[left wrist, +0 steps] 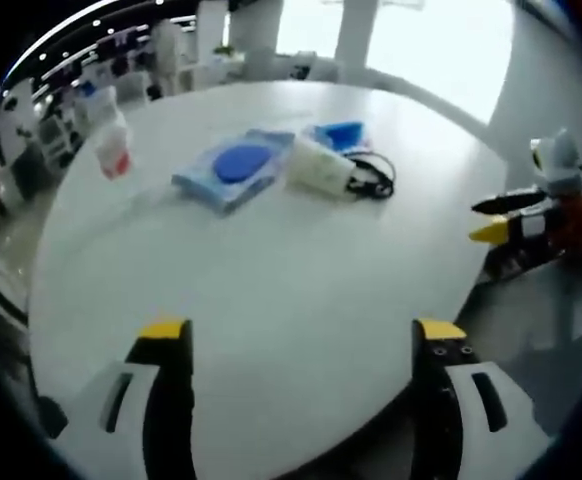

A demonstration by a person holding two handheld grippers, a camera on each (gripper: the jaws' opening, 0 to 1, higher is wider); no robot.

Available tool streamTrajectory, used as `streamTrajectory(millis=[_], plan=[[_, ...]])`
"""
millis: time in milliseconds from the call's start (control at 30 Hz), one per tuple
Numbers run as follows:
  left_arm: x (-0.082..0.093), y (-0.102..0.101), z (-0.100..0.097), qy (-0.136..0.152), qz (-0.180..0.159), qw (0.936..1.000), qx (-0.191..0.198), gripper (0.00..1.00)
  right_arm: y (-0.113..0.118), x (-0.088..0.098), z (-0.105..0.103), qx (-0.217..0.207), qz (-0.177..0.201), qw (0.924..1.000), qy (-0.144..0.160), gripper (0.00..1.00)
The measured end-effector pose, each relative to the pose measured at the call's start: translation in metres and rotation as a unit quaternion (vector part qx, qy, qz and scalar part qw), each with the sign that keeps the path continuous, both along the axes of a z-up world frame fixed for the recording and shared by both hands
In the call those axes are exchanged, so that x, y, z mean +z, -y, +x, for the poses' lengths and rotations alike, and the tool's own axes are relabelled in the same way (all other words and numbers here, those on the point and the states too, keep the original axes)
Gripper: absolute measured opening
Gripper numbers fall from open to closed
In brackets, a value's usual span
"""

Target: Arrange the tabletop items into an orderly group along one side of the table until the central work area is clear of visible clutter.

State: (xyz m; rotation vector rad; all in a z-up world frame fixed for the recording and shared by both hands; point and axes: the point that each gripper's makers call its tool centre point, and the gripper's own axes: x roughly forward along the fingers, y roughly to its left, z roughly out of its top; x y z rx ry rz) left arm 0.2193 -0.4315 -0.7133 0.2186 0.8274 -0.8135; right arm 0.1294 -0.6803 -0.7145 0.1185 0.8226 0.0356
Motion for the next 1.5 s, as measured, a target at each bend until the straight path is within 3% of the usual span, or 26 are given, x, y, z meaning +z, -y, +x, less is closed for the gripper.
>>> streamTrajectory(millis=[367,1033,1500], plan=[[0.001,-0.007,0.006,-0.002,-0.006,0.9997,0.026,0.87,-0.007,-0.010,-0.006,0.017,0.007,0.9996,-0.022,0.66],[-0.008,-0.012,0.002,-0.016,0.008,0.9995,0.027,0.87,-0.021,-0.014,-0.009,0.046,0.017,0.9982,-0.035,0.63],[-0.010,-0.014,0.001,-0.023,0.006,0.9991,0.035,0.87,-0.022,-0.010,-0.008,0.036,0.036,0.9984,-0.026,0.63]])
